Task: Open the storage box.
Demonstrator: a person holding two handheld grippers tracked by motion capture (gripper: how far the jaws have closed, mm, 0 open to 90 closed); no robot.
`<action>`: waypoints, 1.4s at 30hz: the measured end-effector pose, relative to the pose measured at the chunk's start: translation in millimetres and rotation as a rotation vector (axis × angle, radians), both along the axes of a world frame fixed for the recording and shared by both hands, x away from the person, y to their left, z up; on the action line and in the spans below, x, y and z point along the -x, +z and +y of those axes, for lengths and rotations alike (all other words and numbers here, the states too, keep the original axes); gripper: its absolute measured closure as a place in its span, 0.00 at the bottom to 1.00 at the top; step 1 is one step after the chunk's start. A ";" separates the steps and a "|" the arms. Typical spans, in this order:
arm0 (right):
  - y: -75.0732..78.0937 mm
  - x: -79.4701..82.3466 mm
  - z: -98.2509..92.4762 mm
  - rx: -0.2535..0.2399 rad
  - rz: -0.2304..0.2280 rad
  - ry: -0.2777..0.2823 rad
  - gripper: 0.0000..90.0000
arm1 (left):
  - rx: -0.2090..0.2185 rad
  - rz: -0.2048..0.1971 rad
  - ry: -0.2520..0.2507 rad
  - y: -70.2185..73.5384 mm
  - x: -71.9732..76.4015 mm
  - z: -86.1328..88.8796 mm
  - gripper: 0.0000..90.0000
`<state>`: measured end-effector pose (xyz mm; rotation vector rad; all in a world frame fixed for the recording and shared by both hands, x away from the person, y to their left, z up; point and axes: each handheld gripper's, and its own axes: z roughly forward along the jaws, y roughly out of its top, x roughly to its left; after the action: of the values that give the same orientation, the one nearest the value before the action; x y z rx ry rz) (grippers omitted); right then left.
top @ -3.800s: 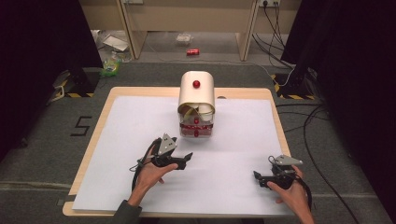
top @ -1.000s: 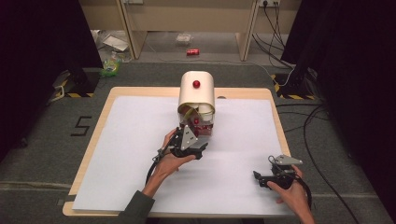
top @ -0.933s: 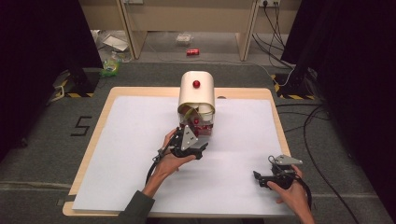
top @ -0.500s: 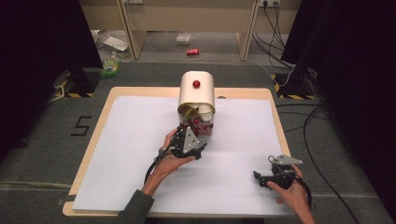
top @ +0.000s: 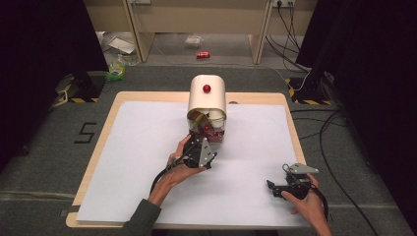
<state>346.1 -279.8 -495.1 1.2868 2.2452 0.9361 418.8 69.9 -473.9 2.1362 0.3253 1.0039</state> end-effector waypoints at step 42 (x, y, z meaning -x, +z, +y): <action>-0.1 0.0 0.0 0.000 -0.001 0.000 0.12 | 0.158 0.124 -0.030 7.6 24.7 12.2 0.21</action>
<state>346.1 -279.8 -495.2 1.2860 2.2451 0.9359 394.1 82.1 -466.4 2.0576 0.4178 0.8033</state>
